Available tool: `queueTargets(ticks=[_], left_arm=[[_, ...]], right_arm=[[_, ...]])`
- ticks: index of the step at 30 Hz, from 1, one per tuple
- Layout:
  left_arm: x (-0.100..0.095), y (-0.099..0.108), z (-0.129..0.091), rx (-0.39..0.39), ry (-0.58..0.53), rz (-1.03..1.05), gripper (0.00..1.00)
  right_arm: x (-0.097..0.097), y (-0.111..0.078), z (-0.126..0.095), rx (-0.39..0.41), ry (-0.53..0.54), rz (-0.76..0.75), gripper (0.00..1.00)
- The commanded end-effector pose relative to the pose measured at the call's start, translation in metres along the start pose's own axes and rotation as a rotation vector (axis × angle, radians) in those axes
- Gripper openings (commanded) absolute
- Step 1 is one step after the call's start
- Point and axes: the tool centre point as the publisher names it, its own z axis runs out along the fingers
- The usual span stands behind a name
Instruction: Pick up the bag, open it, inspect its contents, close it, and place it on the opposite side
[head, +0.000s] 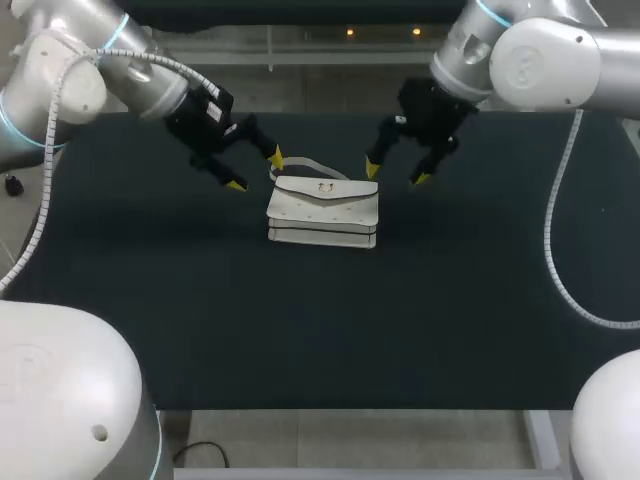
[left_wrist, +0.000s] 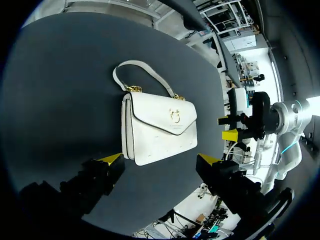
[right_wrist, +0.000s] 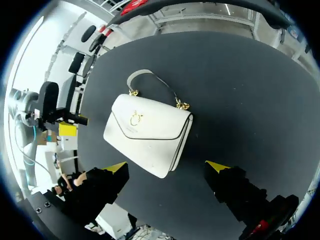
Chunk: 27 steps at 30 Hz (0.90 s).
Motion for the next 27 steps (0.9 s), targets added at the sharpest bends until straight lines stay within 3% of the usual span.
queueTargets(ticks=[1, 8, 16, 27], left_arm=[[-0.014, -0.001, 0.008, 0.004, 0.16, 0.031, 1.0], [-0.02, -0.01, 0.022, 0.029, 0.226, 0.048, 1.0], [-0.013, -0.02, 0.041, 0.058, 0.258, 0.102, 1.0], [-0.016, -0.032, 0.047, 0.076, 0.292, 0.105, 1.0]], right_arm=[[-0.01, 0.003, 0.01, -0.015, 0.217, 0.134, 1.0], [-0.011, 0.011, 0.018, -0.014, 0.292, 0.184, 1.0], [-0.008, 0.016, 0.023, -0.035, 0.354, 0.261, 1.0], [-0.01, 0.018, 0.043, -0.006, 0.401, 0.344, 1.0]])
